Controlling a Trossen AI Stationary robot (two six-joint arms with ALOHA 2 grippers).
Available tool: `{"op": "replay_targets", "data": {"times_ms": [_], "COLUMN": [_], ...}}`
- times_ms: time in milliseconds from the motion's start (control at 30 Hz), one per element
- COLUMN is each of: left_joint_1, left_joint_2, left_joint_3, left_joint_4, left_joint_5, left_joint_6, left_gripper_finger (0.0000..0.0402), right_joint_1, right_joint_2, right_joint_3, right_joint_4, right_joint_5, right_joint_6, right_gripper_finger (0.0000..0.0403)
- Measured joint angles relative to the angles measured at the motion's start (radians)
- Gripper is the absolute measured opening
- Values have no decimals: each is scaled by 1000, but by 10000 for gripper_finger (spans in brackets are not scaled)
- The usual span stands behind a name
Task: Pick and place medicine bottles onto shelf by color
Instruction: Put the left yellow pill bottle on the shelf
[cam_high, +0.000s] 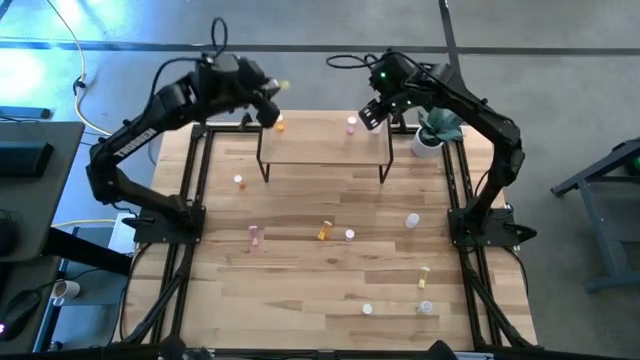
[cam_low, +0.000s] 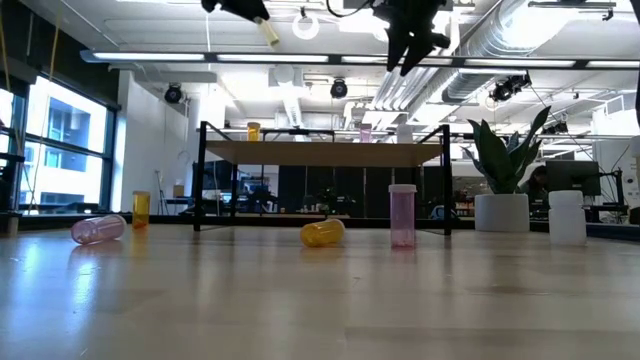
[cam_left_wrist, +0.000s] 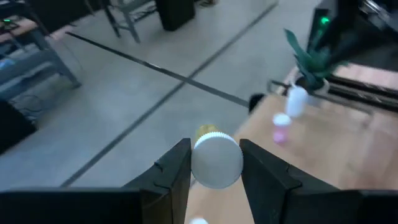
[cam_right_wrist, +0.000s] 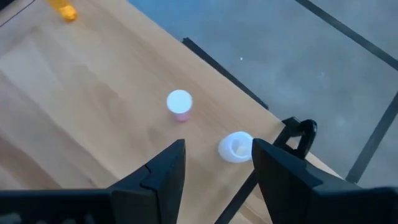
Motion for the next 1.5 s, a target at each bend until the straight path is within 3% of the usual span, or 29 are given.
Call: {"op": "replay_targets", "data": {"times_ms": [433,600,733,967,1500], "left_joint_1": [77,77,76,74,54], "left_joint_2": [220,293,347,423,505], "left_joint_3": [195,205,205,205,205], "left_joint_4": [-5,-13,-42,-171,-239], "left_joint_5": [94,111,185,217,299], "left_joint_6": [33,3,-35,-115,-273], "left_gripper_finger": [115,115,115,115,115], "right_joint_1": [-43,-44,-44,-44,-44], "right_joint_2": [0,0,0,0,1], "right_joint_3": [0,0,0,0,0], "right_joint_4": [0,0,0,0,0], "right_joint_5": [0,12,19,37,37], "right_joint_6": [46,45,43,0,-25], "right_gripper_finger": [177,177,177,177,177]}}
